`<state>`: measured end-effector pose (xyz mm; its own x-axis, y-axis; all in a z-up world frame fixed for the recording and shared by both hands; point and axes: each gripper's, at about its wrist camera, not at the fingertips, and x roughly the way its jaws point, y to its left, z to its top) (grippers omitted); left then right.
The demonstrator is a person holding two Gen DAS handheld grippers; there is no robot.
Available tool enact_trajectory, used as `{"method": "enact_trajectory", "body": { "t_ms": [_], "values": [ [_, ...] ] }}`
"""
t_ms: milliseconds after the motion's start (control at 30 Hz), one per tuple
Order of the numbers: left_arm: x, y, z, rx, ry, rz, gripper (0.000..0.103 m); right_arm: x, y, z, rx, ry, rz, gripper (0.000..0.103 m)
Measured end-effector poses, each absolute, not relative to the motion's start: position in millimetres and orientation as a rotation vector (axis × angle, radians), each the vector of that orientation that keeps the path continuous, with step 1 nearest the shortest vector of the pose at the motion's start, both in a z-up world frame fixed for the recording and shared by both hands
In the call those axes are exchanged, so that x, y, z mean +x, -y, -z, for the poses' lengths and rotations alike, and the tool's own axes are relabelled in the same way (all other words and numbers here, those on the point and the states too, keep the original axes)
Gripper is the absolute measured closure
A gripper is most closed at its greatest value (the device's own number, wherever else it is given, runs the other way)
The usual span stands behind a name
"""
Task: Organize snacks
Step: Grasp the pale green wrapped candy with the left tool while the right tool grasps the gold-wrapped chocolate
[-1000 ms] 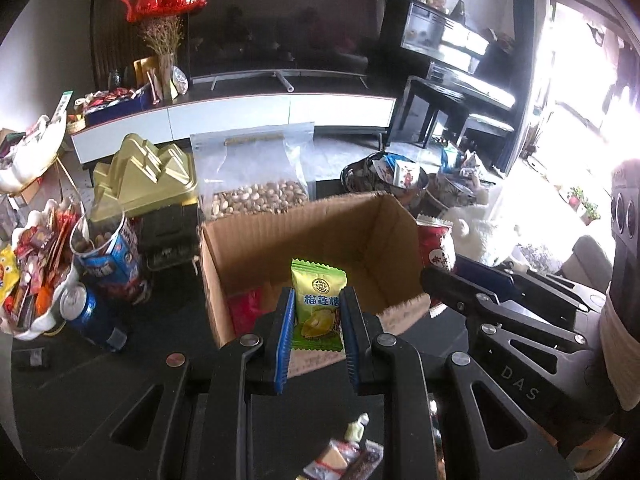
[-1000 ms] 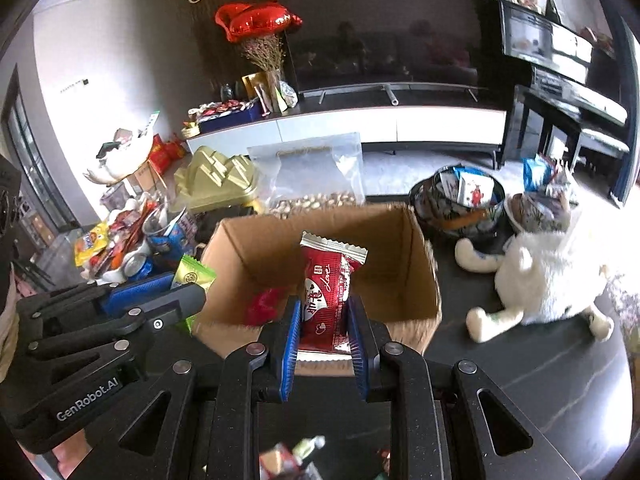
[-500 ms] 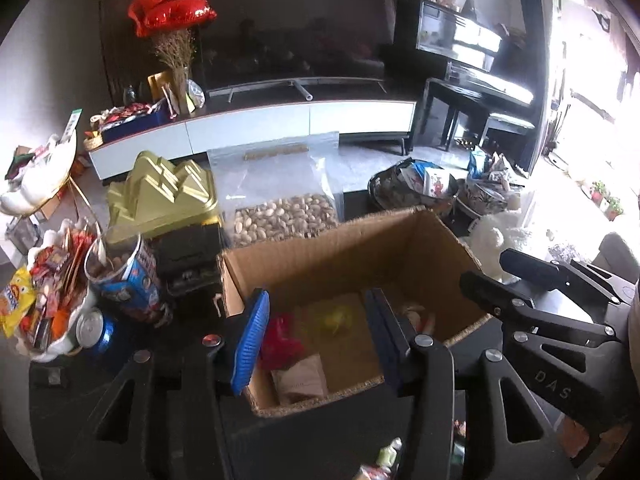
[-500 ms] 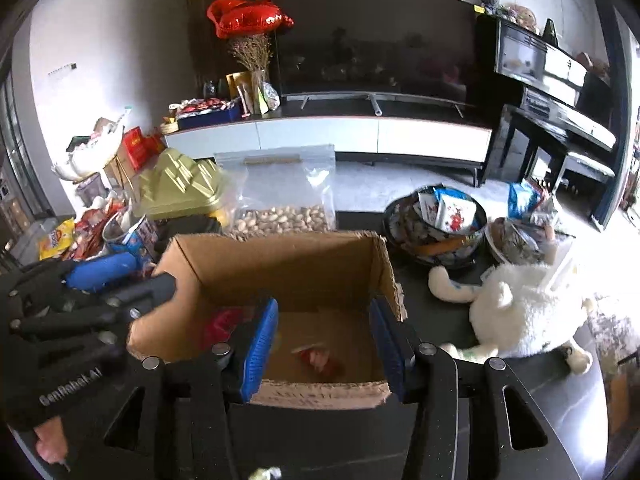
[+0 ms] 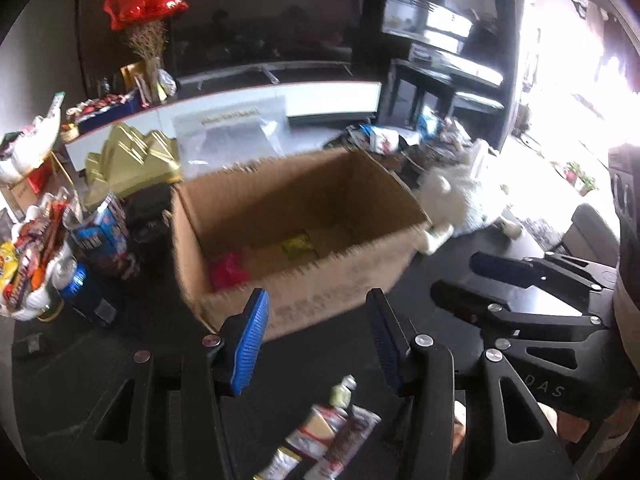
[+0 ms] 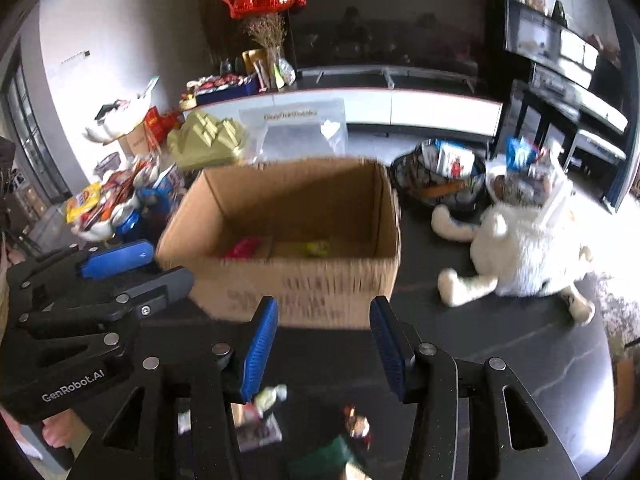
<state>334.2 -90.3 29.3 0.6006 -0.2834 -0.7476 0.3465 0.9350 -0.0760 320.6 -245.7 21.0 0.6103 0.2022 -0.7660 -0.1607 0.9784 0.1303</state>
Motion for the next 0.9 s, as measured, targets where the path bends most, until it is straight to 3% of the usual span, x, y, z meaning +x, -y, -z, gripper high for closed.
{"method": "enact_trajectory", "body": {
  "t_ms": [900],
  "values": [
    [323,126,90,0.094,-1.204,0.438,0.055,300,274,87,0.120,-1.187,-0.214,0.054]
  ]
}}
